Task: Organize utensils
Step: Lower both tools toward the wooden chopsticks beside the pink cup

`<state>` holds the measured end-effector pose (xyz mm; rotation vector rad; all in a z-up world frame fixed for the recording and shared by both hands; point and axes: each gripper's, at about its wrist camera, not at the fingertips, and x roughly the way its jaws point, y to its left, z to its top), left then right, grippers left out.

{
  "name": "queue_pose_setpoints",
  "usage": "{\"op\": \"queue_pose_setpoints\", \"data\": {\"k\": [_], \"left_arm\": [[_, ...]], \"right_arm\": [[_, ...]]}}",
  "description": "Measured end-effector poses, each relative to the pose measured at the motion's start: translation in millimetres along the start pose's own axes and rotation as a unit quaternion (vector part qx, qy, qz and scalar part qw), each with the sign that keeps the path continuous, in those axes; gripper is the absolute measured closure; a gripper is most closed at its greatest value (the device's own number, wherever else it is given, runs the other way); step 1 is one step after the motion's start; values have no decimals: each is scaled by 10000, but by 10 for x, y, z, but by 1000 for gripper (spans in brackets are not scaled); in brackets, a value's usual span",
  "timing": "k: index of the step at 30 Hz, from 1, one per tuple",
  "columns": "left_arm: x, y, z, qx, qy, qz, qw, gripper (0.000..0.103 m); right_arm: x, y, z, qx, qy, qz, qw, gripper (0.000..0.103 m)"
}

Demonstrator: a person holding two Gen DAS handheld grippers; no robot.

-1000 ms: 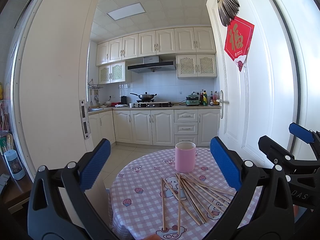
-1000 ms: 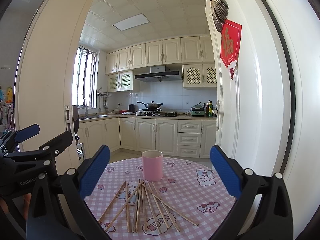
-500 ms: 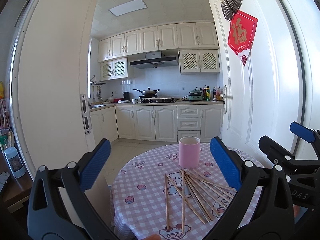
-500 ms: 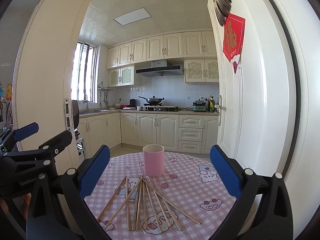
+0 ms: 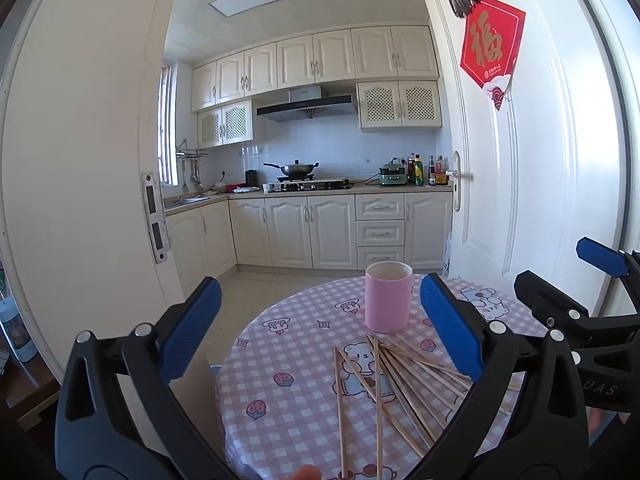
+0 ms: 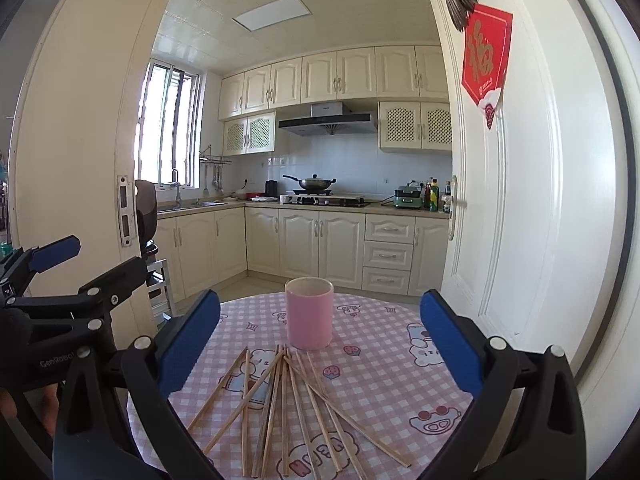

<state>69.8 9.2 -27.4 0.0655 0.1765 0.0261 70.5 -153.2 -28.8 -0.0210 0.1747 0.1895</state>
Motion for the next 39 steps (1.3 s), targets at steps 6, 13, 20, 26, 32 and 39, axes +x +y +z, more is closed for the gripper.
{"op": "queue_pose_setpoints", "data": {"k": [6, 13, 20, 26, 32, 39], "left_arm": [[345, 23, -23, -103, 472, -103, 9988, 6], [930, 280, -197, -496, 1560, -345, 9859, 6], [1636, 477, -652, -746, 3031, -246, 9497, 6], [1985, 374, -921, -594, 3670, -453, 9272, 6], [2208, 266, -1080, -656, 4009, -733, 9108, 22], [2338, 208, -1176, -646, 4220, -727, 9014, 45]], "right_arm": [[283, -60, -25, 102, 291, 5, 9995, 7], [642, -205, -118, 251, 807, 34, 9964, 7], [1122, -394, -428, 146, 1914, 137, 9813, 8], [1454, -461, -670, -260, 2558, 218, 9661, 29], [1638, -594, -752, -324, 3060, 598, 9496, 40], [1715, -674, -821, -454, 3507, 978, 9303, 45]]}}
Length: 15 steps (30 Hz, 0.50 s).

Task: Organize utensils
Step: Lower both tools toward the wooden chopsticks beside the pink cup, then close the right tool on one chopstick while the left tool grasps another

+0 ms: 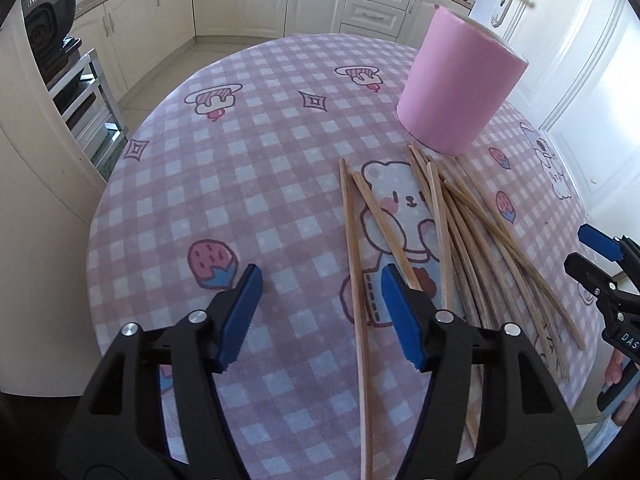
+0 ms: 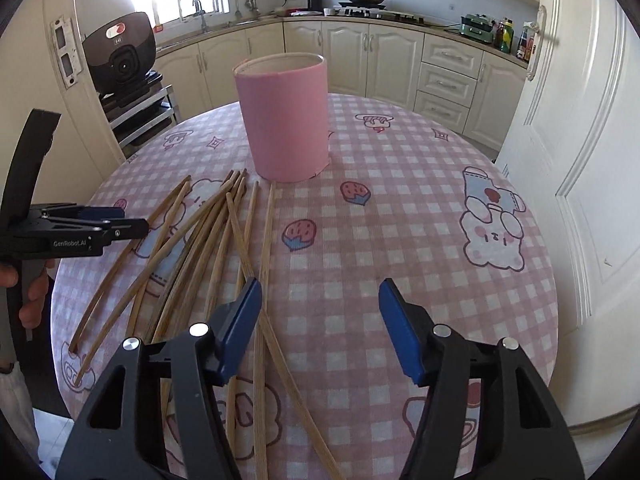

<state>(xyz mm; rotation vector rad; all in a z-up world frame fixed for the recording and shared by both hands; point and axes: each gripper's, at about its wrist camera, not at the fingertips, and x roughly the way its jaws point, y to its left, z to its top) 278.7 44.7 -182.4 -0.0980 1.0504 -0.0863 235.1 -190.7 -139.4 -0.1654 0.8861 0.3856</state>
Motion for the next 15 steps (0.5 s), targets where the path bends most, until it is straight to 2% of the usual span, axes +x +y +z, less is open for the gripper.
{"op": "queue_pose_setpoints", "data": {"k": [2, 4, 8, 12, 15], "left_arm": [[5, -11, 5, 55, 5, 102, 9999, 51], [13, -20, -1, 121, -2, 154, 9998, 52], [27, -68, -27, 307, -61, 327, 9990, 52], [29, -44, -3, 252, -27, 297, 9992, 52], [36, -13, 43, 158, 13, 198, 9997, 52]], "right_arm": [[52, 39, -1, -176, 175, 14, 9997, 49], [111, 86, -7, -330, 336, 62, 9989, 53], [241, 164, 36, -498, 524, 307, 9969, 71], [370, 258, 134, -624, 657, 304, 9954, 79], [419, 304, 211, -623, 727, 360, 9948, 91]]}}
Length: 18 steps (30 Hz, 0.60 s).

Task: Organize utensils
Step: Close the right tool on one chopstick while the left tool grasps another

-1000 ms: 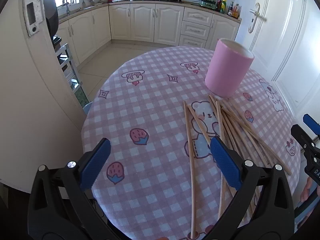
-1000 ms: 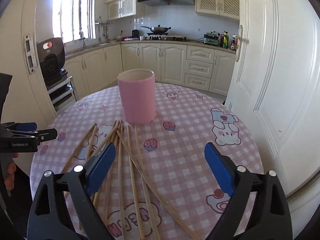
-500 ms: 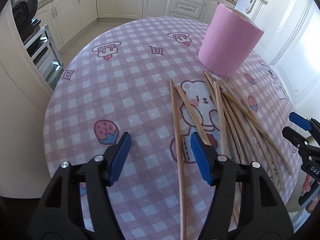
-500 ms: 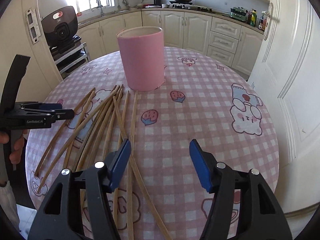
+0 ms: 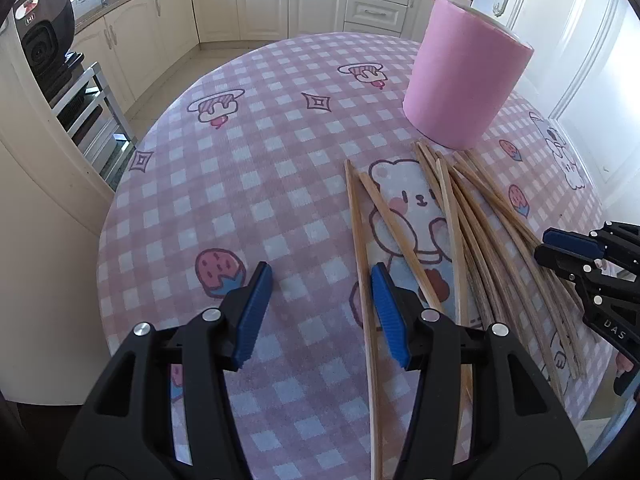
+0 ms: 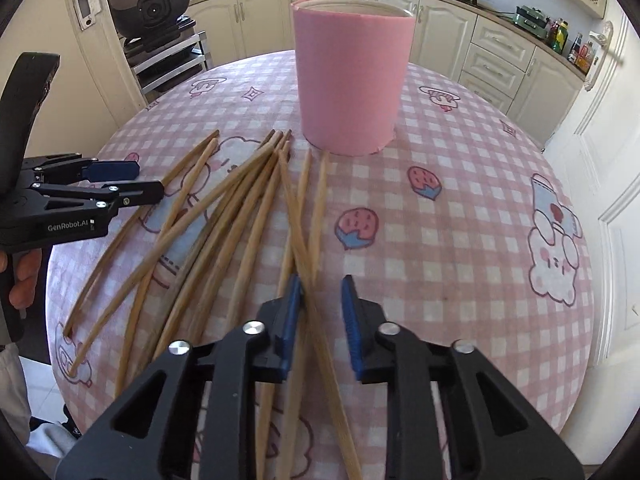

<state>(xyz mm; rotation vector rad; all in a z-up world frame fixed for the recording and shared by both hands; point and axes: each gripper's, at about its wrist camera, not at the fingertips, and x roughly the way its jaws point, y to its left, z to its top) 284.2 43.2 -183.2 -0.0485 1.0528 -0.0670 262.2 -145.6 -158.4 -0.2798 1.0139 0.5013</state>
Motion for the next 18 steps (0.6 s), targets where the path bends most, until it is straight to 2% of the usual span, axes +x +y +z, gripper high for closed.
{"op": "queue_pose_setpoints", "data": {"k": [2, 7, 10, 18], "left_arm": [[22, -5, 44, -18, 37, -13, 10000, 52], [52, -41, 90, 70, 95, 76, 9999, 52], [56, -54, 91, 89, 100, 106, 9999, 52], [126, -98, 187, 183, 87, 206, 9996, 52]], "right_arm": [[24, -17, 66, 31, 62, -20, 10000, 95], [88, -188, 192, 308, 259, -188, 9990, 95], [118, -284, 198, 452, 332, -151, 9983, 95], [222, -330, 346, 459, 542, -154, 9974, 94]]}}
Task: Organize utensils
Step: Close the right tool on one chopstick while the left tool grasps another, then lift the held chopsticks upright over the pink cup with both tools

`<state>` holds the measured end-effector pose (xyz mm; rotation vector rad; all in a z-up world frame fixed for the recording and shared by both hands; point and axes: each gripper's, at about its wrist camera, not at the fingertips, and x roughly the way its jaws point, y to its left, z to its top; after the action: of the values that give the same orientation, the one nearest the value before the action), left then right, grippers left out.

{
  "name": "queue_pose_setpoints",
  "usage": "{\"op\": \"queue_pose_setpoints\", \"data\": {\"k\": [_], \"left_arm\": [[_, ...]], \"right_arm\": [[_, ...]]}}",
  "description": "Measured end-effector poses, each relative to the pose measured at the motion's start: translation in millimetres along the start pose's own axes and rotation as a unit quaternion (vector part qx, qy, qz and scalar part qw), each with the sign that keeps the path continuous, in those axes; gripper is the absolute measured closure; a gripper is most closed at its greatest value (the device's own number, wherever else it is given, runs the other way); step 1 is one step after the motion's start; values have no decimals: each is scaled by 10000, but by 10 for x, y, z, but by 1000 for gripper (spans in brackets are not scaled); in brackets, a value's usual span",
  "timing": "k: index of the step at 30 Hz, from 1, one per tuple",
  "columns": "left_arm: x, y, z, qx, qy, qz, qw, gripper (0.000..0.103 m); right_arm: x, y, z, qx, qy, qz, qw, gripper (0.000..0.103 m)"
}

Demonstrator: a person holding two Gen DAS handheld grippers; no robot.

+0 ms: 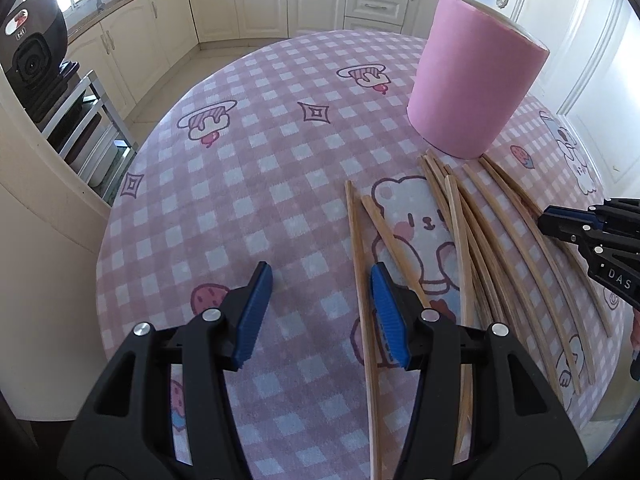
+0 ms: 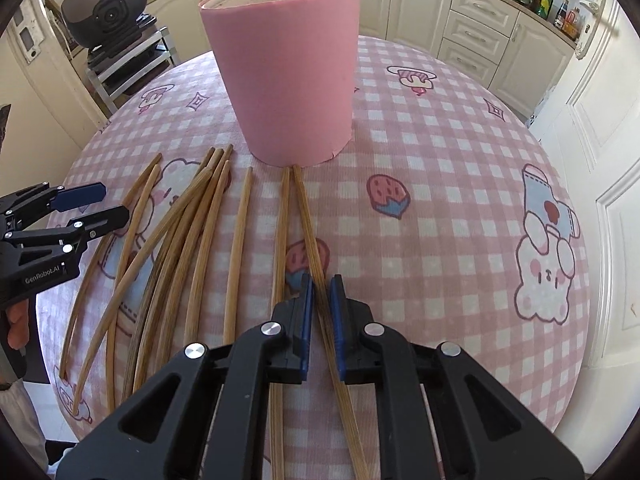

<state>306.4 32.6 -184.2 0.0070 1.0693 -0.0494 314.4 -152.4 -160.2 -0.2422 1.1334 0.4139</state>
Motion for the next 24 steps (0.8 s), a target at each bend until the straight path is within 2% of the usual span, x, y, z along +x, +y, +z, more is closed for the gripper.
{"op": "queue_pose_setpoints", "data": {"k": [1, 3, 6, 7, 8, 15, 24], "left_arm": [[8, -9, 13, 24, -5, 14, 10000, 54], [12, -11, 39, 16, -39, -42, 10000, 63], [20, 23, 75, -45, -109, -240, 9996, 84], [20, 47, 78, -102, -104, -359, 9992, 94], [13, 69, 81, -179, -77, -516, 9985, 96], [-200, 132, 62, -405, -324, -815, 9953, 97], [-1099, 47, 285, -256, -1328, -1203, 9835, 97]], "right_arm": [[14, -1, 25, -6, 14, -14, 10000, 94], [30, 2, 54, 27, 30, -28, 10000, 95], [21, 14, 55, 1, 14, -101, 9999, 96], [6, 19, 59, 24, -22, -87, 10000, 97], [-19, 22, 69, 63, -64, -48, 9999, 98], [-375, 2, 57, 197, -467, 189, 9985, 98], [-1077, -4, 159, 281, -1340, 482, 9894, 98]]}}
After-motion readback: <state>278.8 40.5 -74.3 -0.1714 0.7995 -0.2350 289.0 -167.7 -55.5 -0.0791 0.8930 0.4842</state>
